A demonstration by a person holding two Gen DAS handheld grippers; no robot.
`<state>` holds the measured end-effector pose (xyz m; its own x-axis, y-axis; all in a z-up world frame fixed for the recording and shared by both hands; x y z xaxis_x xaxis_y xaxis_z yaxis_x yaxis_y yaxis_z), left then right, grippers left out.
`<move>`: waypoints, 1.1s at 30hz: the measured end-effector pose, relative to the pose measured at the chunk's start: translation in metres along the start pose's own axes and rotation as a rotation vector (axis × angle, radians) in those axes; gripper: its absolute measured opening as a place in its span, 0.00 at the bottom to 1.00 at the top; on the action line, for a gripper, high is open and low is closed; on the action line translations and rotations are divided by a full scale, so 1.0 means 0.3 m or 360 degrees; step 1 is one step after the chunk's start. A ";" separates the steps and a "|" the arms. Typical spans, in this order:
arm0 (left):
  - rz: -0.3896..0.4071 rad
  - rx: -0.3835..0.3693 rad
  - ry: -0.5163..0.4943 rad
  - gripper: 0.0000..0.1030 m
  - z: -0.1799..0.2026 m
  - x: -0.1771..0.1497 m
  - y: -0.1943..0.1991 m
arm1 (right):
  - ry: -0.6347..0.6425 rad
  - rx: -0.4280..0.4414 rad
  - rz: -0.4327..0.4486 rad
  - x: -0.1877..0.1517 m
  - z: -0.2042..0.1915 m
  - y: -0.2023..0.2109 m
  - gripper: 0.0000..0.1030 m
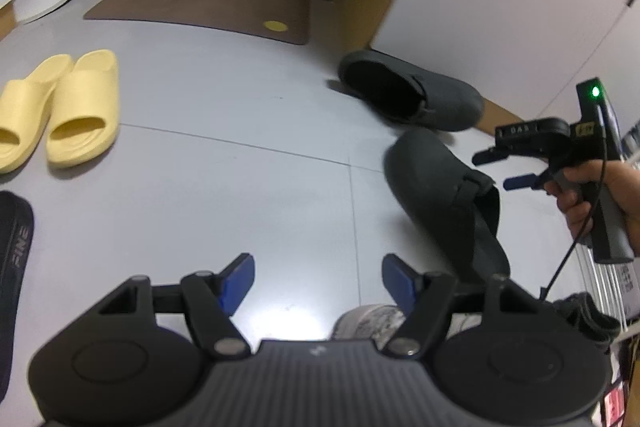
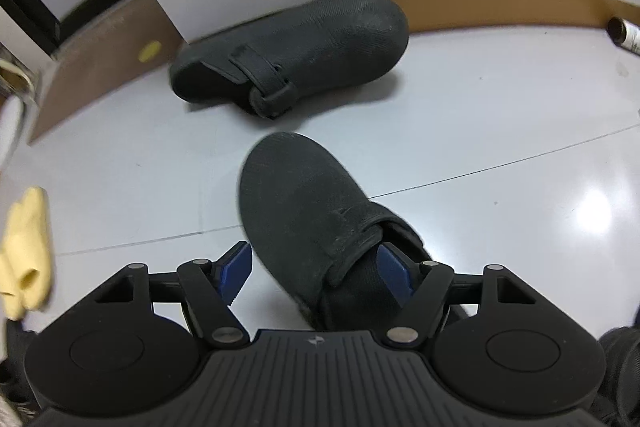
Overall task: Organize scattered shoes
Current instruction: 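Open and withdraw the left tool while the right tool grips the clog heel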
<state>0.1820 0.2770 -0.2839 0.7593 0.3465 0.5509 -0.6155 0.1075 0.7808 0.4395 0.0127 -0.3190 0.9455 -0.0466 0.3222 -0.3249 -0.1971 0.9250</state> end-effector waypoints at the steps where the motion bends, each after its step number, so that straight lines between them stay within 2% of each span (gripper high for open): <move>1: 0.0005 0.0001 0.0009 0.71 -0.007 0.002 0.004 | -0.0012 0.0006 -0.0015 0.006 0.000 -0.015 0.72; 3: 0.0005 -0.0005 0.0007 0.71 -0.003 0.003 0.005 | -0.0044 -0.0013 -0.0031 0.015 0.010 -0.039 0.75; 7: -0.0009 -0.0023 -0.0020 0.71 0.014 -0.004 -0.001 | -0.0073 -0.0072 -0.0064 0.022 0.030 -0.082 0.74; 10: -0.0021 -0.0023 -0.0029 0.71 0.017 -0.013 -0.010 | -0.0017 -0.0153 -0.0092 0.026 0.034 -0.118 0.72; 13: -0.0024 -0.0007 -0.0005 0.71 0.003 -0.017 -0.014 | 0.0121 -0.0183 -0.0110 0.028 0.014 -0.156 0.56; 16: -0.0021 0.0001 0.0003 0.71 -0.001 -0.015 -0.015 | 0.0308 -0.0254 -0.0045 0.027 -0.017 -0.156 0.54; 17: -0.0020 -0.0001 0.0005 0.71 0.001 -0.015 -0.015 | 0.0322 -0.0255 -0.0044 0.027 -0.019 -0.156 0.52; 18: -0.0020 -0.0002 0.0004 0.71 0.004 -0.014 -0.016 | 0.0445 -0.0260 -0.0041 0.021 -0.037 -0.151 0.51; 19: -0.0021 -0.0002 0.0003 0.71 0.008 -0.014 -0.017 | 0.0487 -0.0255 -0.0044 0.020 -0.040 -0.148 0.48; 27: -0.0033 -0.0025 -0.0032 0.71 0.053 -0.018 -0.027 | 0.0738 -0.0159 -0.0082 0.012 -0.044 -0.120 0.43; 33: -0.0040 -0.0012 -0.0022 0.71 0.045 -0.023 -0.037 | 0.1121 -0.0086 -0.0152 -0.024 -0.099 -0.087 0.42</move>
Point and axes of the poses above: each gripper's, at about its wrist camera, not at the fingertips, and y roughly against the way its jaws point, z to its right, x to its top, the point moved 7 cm from there along -y, roughly the way its jaws point, and after that the axes turned 1 degree about -y, right-handed, at the moved point
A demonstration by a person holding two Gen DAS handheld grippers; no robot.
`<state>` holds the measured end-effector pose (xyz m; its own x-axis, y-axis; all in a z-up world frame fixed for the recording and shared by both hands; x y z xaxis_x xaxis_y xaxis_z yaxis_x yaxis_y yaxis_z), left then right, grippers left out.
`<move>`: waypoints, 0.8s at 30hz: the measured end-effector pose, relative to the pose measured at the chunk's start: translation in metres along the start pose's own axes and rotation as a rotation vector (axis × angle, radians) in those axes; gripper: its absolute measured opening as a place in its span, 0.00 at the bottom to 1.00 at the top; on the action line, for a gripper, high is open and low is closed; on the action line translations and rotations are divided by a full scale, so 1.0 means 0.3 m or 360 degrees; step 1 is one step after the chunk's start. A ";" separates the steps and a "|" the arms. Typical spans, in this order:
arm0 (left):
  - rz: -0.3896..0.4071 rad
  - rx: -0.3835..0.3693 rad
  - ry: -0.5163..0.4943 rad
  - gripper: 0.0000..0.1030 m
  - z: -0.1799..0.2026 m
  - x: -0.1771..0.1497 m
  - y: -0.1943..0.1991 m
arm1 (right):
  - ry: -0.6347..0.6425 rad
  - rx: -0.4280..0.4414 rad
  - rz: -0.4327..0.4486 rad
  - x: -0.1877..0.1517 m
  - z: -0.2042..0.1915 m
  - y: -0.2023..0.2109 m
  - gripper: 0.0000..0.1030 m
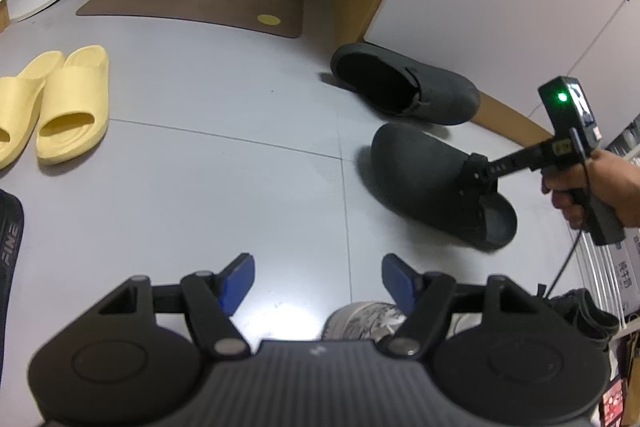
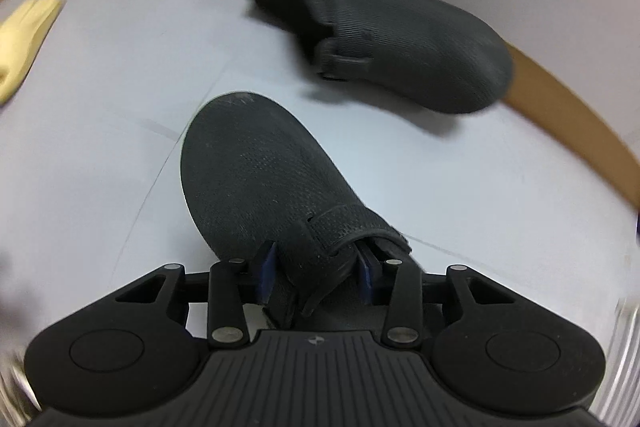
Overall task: Organize scattered shoes
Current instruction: 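Open and withdraw the left tool while the right tool grips the clog heel, then lift and turn the dark clog with the right tool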
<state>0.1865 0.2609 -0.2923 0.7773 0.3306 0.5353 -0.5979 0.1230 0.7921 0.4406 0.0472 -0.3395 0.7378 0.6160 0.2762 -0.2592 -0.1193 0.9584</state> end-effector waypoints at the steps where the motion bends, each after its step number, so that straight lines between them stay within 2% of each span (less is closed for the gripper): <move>1: -0.0001 0.0001 -0.0001 0.71 0.001 0.000 -0.001 | 0.0076 0.0038 -0.0009 -0.004 -0.011 0.008 0.41; 5: -0.0011 -0.0001 -0.0008 0.71 0.007 -0.004 -0.008 | 0.0271 0.0129 -0.0061 -0.022 -0.032 0.027 0.40; 10: -0.0020 -0.0007 -0.0012 0.71 0.019 -0.005 -0.014 | 0.0341 0.0163 -0.0073 -0.023 -0.010 0.064 0.41; 14: -0.0021 -0.0007 -0.0013 0.71 0.024 -0.006 -0.017 | 0.0425 0.0120 -0.0114 -0.028 0.000 0.062 0.44; 15: -0.0021 -0.0008 -0.0014 0.71 0.024 -0.004 -0.020 | 0.0401 0.0106 -0.0106 -0.034 0.002 0.065 0.45; 17: -0.0015 -0.0008 -0.0008 0.71 0.024 0.002 -0.022 | 0.0244 0.0066 -0.0062 -0.041 0.031 0.079 0.58; 23: 0.0001 -0.0035 -0.0026 0.71 0.047 0.011 -0.018 | -0.0238 0.0147 0.0016 -0.115 0.065 0.112 0.66; 24: 0.0003 -0.0040 -0.0027 0.71 0.050 0.009 -0.018 | -0.0262 0.0149 0.0017 -0.120 0.068 0.112 0.66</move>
Point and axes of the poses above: each gripper's, at about its wrist camera, not at the fingertips, and y roughly against the way its jaws point, z to its right, x to its top, the point moved 7 cm from there along -y, roughly the way its jaws point, and after that the axes turned 1 degree about -y, right-handed, at the moved point
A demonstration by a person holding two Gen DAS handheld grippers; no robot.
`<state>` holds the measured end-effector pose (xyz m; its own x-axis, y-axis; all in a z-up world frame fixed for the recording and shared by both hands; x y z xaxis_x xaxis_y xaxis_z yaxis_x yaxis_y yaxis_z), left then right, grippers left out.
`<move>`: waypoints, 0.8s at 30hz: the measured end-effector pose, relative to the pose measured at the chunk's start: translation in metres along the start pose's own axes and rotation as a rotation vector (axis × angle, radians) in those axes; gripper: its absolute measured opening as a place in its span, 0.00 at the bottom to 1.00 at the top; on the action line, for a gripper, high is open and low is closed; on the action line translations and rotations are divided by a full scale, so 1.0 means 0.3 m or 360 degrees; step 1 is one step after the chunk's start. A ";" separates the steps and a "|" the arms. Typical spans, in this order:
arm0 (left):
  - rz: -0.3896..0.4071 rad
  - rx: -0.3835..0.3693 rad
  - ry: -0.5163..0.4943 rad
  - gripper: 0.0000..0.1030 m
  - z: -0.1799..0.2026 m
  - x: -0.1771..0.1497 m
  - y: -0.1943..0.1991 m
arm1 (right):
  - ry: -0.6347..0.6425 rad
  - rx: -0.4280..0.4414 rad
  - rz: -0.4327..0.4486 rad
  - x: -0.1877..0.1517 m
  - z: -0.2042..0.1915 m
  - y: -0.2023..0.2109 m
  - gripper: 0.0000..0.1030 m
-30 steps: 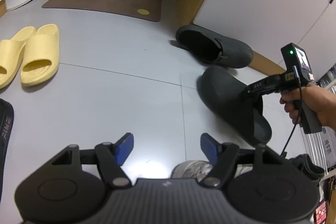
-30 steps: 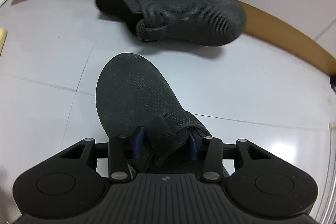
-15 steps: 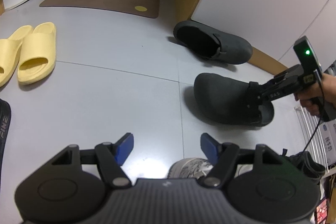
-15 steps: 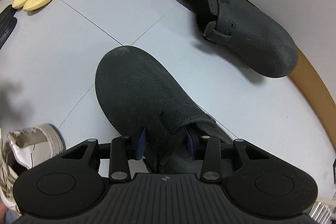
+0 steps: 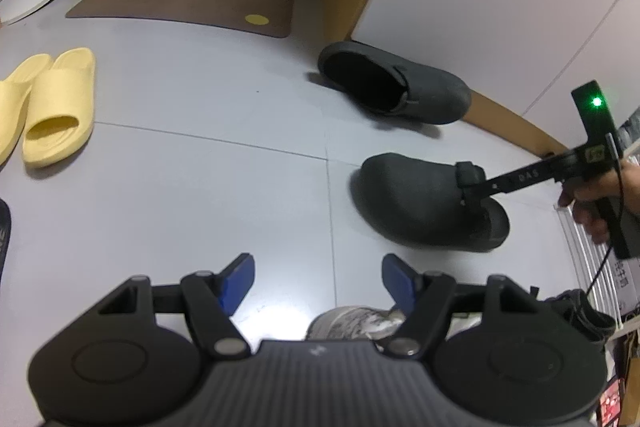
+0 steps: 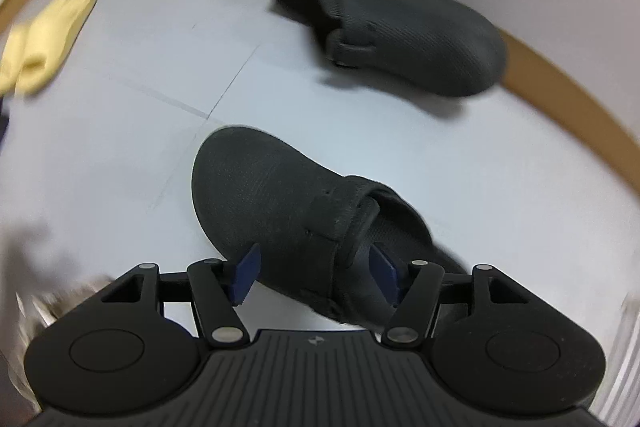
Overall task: Organize scattered shoes
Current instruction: 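Lift and turn the dark clog with the right tool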
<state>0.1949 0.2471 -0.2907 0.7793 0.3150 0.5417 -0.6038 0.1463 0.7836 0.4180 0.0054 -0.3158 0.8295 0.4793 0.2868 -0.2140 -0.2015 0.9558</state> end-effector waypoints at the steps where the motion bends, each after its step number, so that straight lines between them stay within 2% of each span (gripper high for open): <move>1: -0.0001 -0.0003 0.0001 0.71 0.003 -0.003 0.000 | -0.0072 -0.0015 0.0010 -0.010 0.011 -0.002 0.69; 3: -0.0006 -0.0008 0.0001 0.71 0.008 -0.008 -0.001 | -0.0185 -0.0047 0.0030 -0.014 0.029 -0.010 0.73; 5: -0.0015 -0.0007 -0.0004 0.71 0.013 -0.012 -0.005 | -0.0404 -0.0121 0.0107 -0.013 0.067 -0.013 0.80; 8: -0.0006 0.0004 0.0017 0.71 0.008 -0.004 -0.008 | -0.0658 -0.0162 0.0171 -0.009 0.083 -0.021 0.80; 11: -0.0001 0.0008 0.0020 0.71 0.002 0.000 -0.008 | -0.0798 -0.0156 0.0200 0.010 0.078 -0.033 0.80; 15: -0.0003 0.0019 0.0040 0.71 -0.023 -0.006 -0.008 | -0.0873 -0.0194 0.0202 0.032 0.074 -0.069 0.79; 19: -0.0007 0.0031 0.0061 0.71 -0.044 -0.012 -0.012 | -0.0918 -0.0188 0.0181 0.032 0.080 -0.107 0.67; 20: -0.0007 0.0028 0.0063 0.71 -0.045 -0.012 -0.012 | -0.0914 -0.0184 0.0170 0.032 0.080 -0.120 0.54; 24: -0.0011 0.0025 0.0052 0.71 -0.047 -0.020 -0.014 | -0.0778 -0.0215 0.0185 0.056 0.067 -0.144 0.51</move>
Point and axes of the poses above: each gripper's, at about its wrist camera, not at the fingertips, and y roughly against the way its jaws point, z to its right, x to its top, the point moved 7 cm from there along -y, roughly the way its jaws point, and after that the axes turned 1 degree about -y, right-handed, at the moved point
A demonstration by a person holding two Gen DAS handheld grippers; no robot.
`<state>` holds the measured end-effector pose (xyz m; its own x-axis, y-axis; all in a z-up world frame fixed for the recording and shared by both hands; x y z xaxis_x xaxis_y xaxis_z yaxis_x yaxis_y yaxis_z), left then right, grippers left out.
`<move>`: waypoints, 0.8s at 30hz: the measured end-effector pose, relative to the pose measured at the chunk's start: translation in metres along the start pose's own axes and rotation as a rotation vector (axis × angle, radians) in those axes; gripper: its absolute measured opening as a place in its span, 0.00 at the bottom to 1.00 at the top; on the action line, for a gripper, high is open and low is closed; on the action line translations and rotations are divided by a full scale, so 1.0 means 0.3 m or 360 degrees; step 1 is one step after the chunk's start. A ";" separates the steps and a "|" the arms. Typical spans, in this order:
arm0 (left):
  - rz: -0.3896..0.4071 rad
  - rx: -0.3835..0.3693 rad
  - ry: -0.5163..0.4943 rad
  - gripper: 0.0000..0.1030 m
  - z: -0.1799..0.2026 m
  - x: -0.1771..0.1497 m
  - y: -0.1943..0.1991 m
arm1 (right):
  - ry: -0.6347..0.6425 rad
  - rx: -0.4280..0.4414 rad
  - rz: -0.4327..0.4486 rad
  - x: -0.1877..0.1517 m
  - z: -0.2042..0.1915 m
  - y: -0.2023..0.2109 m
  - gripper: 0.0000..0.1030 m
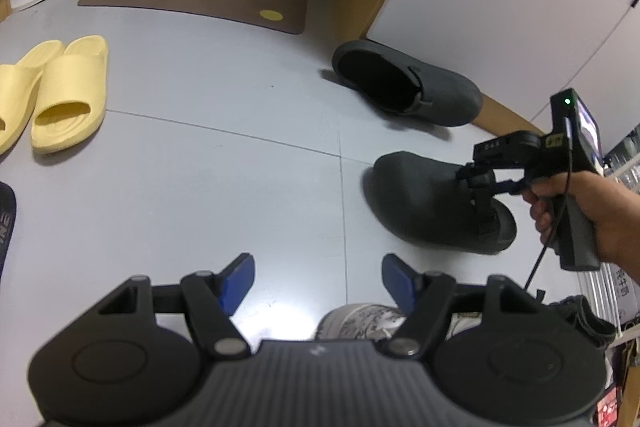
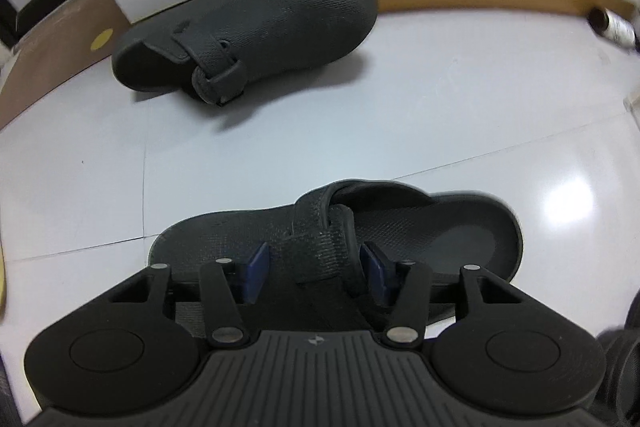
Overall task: Organize scattered shoes
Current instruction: 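Lift and turn the dark clog with the right tool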
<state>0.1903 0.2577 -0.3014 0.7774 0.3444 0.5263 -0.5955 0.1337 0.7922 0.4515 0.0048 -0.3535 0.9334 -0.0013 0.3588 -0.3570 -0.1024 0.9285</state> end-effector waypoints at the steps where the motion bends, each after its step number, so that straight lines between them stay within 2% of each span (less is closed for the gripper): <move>1: 0.0000 -0.0001 -0.0002 0.71 0.001 -0.002 0.001 | 0.0078 0.0002 -0.0008 0.004 -0.007 0.002 0.48; 2: 0.0001 -0.0002 -0.0003 0.71 0.002 -0.003 0.002 | 0.0157 0.0005 -0.0017 0.009 -0.014 0.005 0.42; 4: 0.0002 -0.0006 -0.0004 0.71 0.006 -0.007 0.001 | 0.0242 0.0012 -0.0037 0.013 -0.018 0.010 0.37; 10: -0.0005 -0.0028 -0.0025 0.71 0.034 -0.017 -0.013 | 0.0504 0.0095 -0.0136 -0.001 -0.008 0.031 0.35; 13: -0.0009 -0.0030 -0.0026 0.71 0.037 -0.017 -0.016 | 0.0702 0.0146 -0.0190 -0.018 -0.031 0.043 0.31; 17: -0.0015 -0.0039 -0.0028 0.71 0.041 -0.018 -0.019 | 0.0865 0.0201 -0.0239 -0.020 -0.059 0.060 0.28; 21: -0.0021 -0.0038 -0.0033 0.71 0.039 -0.019 -0.022 | 0.0882 0.0180 -0.0239 -0.014 -0.066 0.063 0.31; 24: -0.0019 -0.0037 -0.0028 0.71 0.034 -0.018 -0.018 | 0.0774 0.0031 -0.0221 -0.005 -0.036 0.047 0.42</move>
<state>0.1914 0.2456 -0.3053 0.7878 0.3264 0.5224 -0.5906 0.1592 0.7911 0.4447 0.0142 -0.3399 0.8458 0.4766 0.2397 -0.2256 -0.0876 0.9703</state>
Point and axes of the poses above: each gripper's, at about its wrist camera, not at the fingertips, and y roughly against the way its jaws point, z to its right, x to its top, the point moved 7 cm from there along -y, roughly the way its jaws point, and after that the axes turned 1 degree about -y, right-handed, at the moved point
